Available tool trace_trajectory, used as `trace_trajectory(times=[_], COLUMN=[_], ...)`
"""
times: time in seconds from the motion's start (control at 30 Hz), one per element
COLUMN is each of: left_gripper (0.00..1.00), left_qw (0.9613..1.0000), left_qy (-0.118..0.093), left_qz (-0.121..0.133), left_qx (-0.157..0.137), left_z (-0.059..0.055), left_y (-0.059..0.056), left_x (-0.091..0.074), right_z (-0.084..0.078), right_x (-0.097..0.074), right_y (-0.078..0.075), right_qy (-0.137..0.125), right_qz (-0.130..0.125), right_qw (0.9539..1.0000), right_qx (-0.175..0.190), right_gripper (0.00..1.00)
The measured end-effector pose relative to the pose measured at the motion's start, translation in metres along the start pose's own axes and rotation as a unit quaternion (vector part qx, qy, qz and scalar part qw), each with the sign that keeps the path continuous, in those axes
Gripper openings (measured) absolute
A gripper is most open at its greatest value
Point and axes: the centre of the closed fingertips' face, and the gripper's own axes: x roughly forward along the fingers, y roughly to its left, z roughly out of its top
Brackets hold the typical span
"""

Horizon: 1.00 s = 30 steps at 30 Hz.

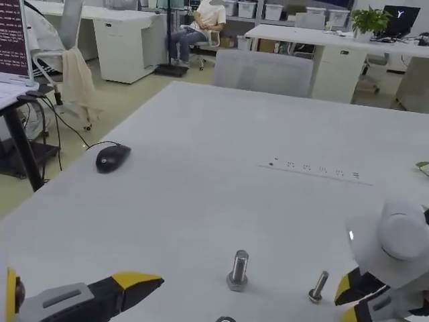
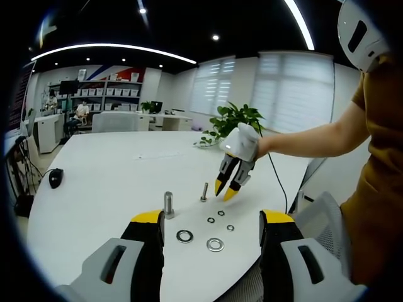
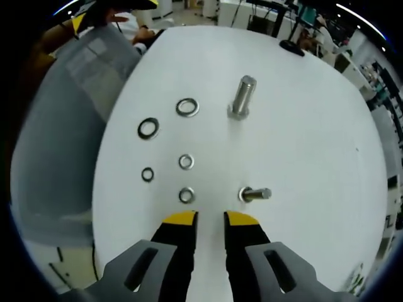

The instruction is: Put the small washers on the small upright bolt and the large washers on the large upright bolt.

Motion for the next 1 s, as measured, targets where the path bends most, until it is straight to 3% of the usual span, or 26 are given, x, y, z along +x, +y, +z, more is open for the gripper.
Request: trace_trajectory(times=[0.1,0.27,0.6,1.0], left_gripper=[0.6,0.6,0.6,0.6], left_qw=[1.0,0.9998,0.9992,0.9991], left_qy=[-0.001,0.0,-0.002,-0.005], left_qz=[-0.006,-0.016,-0.034,-0.037], left_qx=[0.003,0.01,0.02,0.018], left_z=[0.001,0.004,0.007,0.008], left_y=[-0.003,-0.007,-0.007,-0.001], left_x=[-0.001,-0.003,-0.008,-0.008], right_z=[0.005,0.009,0.01,0.005], right_x=[0.007,0.015,0.02,0.028], right_y=[0.013,0.021,0.02,0.023], right_qy=[-0.004,-0.006,0.002,0.015], right_qz=[0.012,0.017,0.007,0.018], right_qw=[0.9999,0.9998,0.9997,0.9993], right_qx=[0.0,0.007,0.022,0.03], right_gripper=[0.18,0.18,0.19,0.2])
